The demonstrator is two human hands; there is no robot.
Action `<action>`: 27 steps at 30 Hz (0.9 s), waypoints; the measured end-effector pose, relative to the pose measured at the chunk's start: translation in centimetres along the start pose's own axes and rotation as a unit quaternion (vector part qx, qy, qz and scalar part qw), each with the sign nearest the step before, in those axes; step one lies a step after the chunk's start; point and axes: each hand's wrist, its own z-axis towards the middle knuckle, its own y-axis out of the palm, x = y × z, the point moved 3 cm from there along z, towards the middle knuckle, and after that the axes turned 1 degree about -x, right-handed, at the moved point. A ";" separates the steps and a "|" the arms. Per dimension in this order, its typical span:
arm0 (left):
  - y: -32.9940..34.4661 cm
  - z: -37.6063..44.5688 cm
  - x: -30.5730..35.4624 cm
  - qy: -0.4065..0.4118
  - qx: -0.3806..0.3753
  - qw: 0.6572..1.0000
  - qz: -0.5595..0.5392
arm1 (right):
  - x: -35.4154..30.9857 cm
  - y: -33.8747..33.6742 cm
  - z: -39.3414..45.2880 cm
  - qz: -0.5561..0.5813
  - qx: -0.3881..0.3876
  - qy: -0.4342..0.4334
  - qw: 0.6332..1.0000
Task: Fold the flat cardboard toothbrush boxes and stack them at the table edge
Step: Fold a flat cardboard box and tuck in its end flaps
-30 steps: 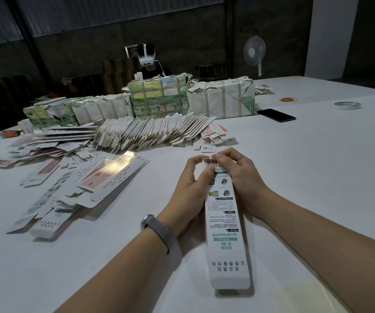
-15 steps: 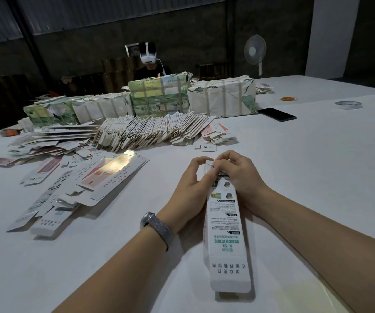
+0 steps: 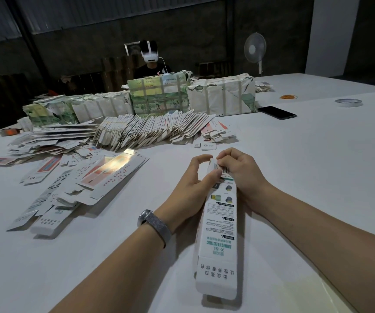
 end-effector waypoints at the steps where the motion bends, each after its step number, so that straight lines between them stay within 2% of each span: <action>1: 0.0 0.0 0.0 0.003 0.000 1.000 0.003 | 0.0 0.0 0.0 0.003 -0.002 -0.002 1.000; 5: 0.0 0.0 0.2 0.013 0.005 1.000 0.017 | 0.0 -0.1 0.0 0.022 -0.018 0.001 1.000; 16: 0.1 -0.1 0.4 0.014 0.004 0.999 -0.037 | 0.0 0.0 -0.2 0.023 -0.026 -0.011 0.999; 27: -0.2 -0.1 0.5 0.029 0.076 0.996 -0.048 | 0.6 0.1 0.2 0.023 -0.034 -0.012 0.999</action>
